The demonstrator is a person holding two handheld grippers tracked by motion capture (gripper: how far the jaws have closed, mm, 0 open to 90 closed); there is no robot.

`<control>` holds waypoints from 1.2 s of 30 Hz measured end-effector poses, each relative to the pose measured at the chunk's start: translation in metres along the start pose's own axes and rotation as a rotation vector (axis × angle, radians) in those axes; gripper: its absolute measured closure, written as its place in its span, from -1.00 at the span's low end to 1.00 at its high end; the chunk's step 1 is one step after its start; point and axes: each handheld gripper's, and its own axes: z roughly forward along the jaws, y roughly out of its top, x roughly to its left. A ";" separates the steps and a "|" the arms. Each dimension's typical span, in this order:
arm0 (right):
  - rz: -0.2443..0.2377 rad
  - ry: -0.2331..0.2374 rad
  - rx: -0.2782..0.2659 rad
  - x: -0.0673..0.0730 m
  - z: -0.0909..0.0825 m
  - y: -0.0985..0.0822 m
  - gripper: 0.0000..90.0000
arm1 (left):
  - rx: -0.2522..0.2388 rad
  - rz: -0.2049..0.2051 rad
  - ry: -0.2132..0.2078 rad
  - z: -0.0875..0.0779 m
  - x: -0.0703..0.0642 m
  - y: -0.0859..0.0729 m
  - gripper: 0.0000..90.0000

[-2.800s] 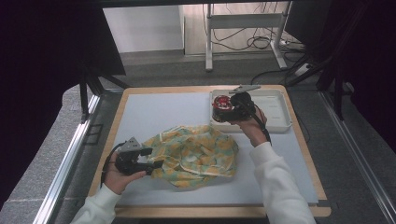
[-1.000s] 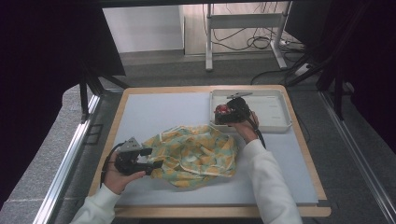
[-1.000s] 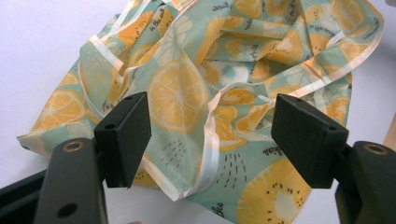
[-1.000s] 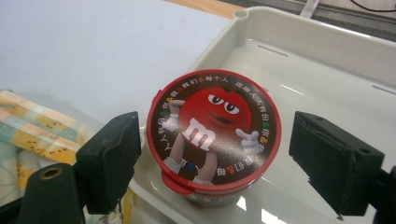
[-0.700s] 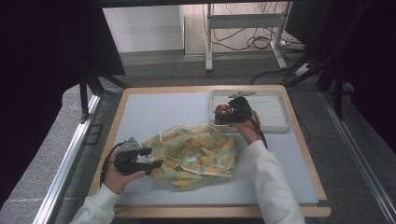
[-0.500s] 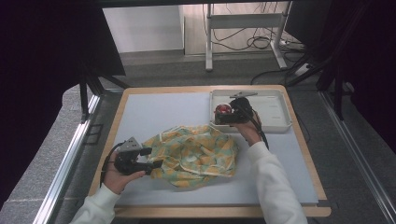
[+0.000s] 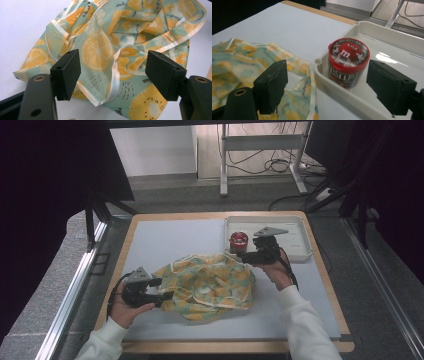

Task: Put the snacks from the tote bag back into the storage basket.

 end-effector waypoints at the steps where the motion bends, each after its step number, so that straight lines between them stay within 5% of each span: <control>1: -0.001 0.001 -0.004 0.002 -0.005 -0.003 -0.61 | 0.001 0.000 0.001 0.000 0.000 0.000 -0.36; 14: -0.064 0.037 0.011 0.017 -0.047 -0.044 -0.59 | 0.008 0.000 0.009 0.002 0.001 0.000 -0.36; 27: -0.007 0.090 0.038 0.026 -0.062 -0.095 -0.50 | 0.001 -0.002 0.014 0.001 0.002 0.000 -0.36; 36: 0.022 0.083 0.023 0.023 -0.062 -0.102 -0.48 | 0.003 0.001 0.013 0.001 0.002 0.000 -0.36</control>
